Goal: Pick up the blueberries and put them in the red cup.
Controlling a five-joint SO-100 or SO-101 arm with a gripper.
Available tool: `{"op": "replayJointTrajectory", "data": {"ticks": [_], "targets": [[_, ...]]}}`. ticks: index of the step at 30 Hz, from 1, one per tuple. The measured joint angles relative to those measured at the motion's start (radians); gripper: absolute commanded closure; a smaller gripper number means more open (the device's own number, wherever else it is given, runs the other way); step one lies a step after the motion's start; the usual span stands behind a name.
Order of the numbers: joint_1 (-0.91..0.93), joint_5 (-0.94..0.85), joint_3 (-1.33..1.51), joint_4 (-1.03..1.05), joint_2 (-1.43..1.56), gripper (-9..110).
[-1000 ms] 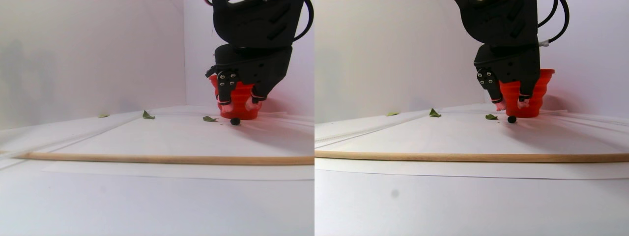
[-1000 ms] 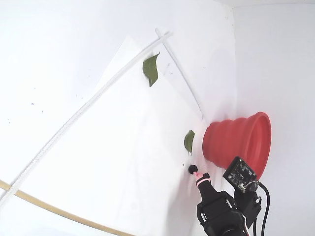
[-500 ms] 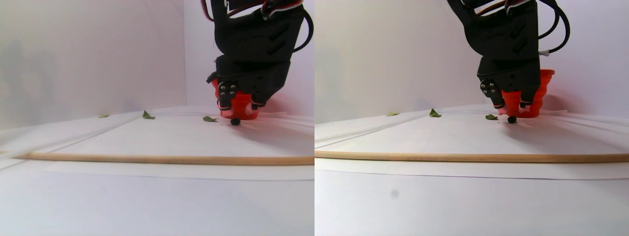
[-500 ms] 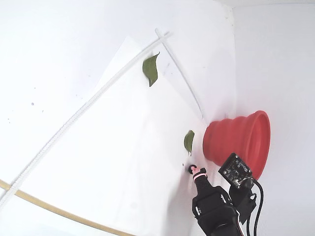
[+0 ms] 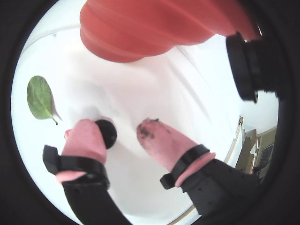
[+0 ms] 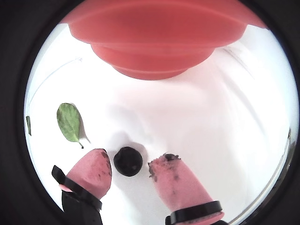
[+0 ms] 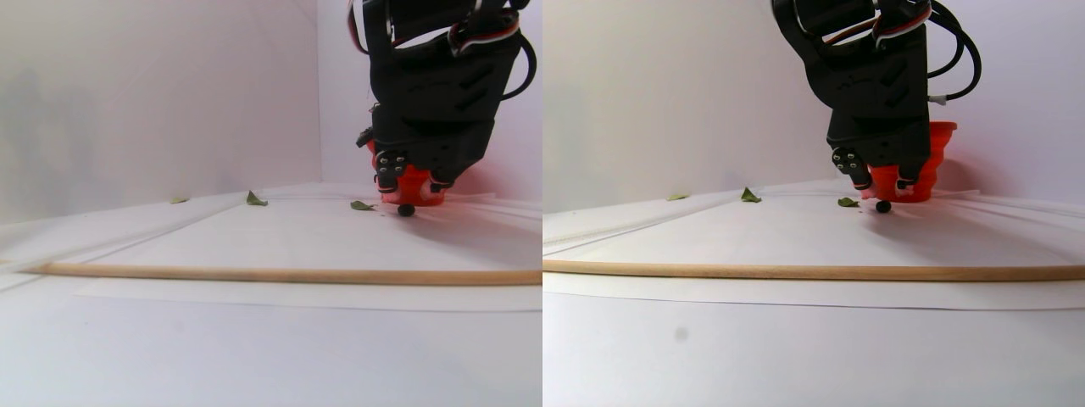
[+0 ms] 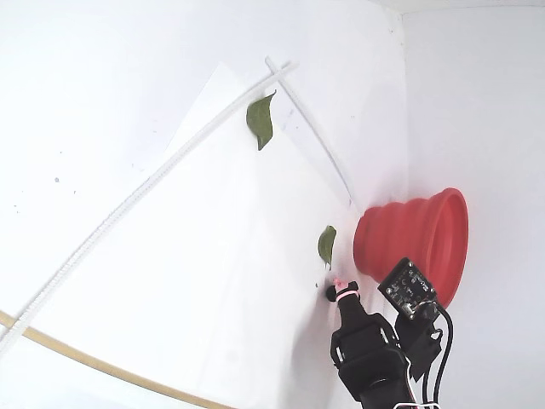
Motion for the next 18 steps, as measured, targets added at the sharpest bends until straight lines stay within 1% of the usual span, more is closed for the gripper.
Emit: {"op": "replayJointTrajectory", "data": {"ticks": [12,18], "targets": [[-0.008,0.009,-0.006,-0.014,-0.011,86],[-0.012,0.011,0.023,0.006,0.04,86]]}}
